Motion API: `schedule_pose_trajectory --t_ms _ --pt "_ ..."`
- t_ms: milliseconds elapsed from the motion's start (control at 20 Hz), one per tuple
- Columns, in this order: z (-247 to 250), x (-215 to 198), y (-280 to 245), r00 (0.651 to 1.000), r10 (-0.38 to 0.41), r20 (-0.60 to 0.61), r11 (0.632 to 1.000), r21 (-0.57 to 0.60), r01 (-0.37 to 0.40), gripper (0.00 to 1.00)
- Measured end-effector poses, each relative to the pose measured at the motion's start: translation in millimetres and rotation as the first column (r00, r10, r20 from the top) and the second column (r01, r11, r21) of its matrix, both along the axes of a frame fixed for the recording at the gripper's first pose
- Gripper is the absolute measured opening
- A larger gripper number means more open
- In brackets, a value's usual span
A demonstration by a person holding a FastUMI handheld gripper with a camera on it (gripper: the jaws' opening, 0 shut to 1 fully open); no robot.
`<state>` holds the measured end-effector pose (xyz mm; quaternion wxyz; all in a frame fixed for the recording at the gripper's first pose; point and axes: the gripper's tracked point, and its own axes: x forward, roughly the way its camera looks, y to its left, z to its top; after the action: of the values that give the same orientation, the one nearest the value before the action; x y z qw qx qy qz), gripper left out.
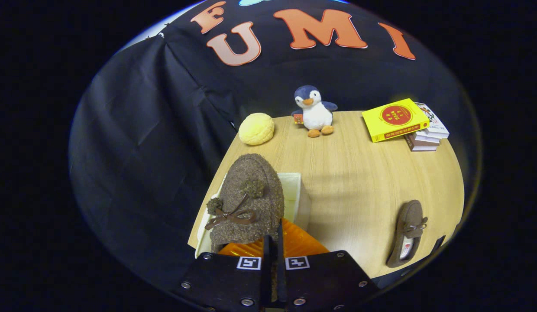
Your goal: Open the storage box then place both shoes into the box .Put the left shoe in first, then the right shoe, with the right side of both shoes facing outward in a uniform manner.
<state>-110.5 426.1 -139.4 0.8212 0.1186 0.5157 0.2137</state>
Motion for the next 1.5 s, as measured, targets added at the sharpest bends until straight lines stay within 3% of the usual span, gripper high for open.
schedule_pose_trajectory --t_ms 400,700,950,1100,1250,1500 --pt "-74 -11 67 0.98 0.015 -0.197 0.991 -0.128 -0.041 0.06" --pt "-131 -37 107 0.941 0.004 -0.337 0.98 -0.188 -0.071 0.06" --pt "-136 -59 110 0.911 0.036 -0.411 0.981 -0.161 -0.112 0.21" --pt "-108 -55 110 0.911 0.078 -0.405 0.995 -0.032 -0.1 0.28" --pt "-76 -42 83 0.934 0.106 -0.341 0.994 0.041 -0.098 0.36" --pt "-29 -25 24 0.968 0.118 -0.219 0.981 0.179 -0.079 0.63"
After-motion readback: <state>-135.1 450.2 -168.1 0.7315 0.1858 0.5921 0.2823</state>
